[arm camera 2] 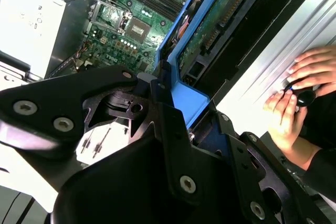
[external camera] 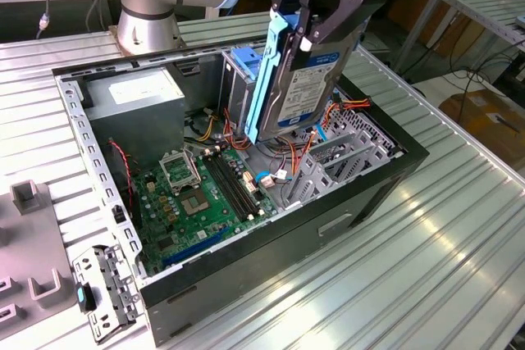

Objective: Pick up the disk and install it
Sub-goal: 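Insert the disk into the insertion slot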

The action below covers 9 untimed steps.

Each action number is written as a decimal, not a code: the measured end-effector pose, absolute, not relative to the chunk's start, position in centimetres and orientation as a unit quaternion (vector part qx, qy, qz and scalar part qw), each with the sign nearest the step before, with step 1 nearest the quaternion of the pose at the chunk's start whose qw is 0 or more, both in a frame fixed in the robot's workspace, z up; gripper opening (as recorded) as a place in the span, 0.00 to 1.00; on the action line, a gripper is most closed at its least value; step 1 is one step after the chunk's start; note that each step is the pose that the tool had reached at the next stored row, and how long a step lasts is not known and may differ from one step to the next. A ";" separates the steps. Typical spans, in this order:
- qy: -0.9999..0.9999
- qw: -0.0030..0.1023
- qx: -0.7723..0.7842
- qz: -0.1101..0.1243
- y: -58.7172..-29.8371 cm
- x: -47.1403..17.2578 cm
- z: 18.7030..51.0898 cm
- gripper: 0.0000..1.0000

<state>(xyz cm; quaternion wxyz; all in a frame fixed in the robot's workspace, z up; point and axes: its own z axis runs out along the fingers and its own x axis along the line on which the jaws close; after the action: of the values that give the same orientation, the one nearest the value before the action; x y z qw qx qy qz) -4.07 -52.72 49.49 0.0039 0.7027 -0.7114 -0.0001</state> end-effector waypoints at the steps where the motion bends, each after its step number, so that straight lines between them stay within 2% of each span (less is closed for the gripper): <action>1: -0.711 0.004 0.703 0.000 -52.7 -4.0 49.5 0.37; 9: -0.711 0.004 0.703 0.000 -52.7 -3.9 49.5 0.37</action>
<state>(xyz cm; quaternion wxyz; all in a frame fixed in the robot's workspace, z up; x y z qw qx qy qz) -3.88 -52.72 49.49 0.0039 0.7027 -0.7114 -0.0001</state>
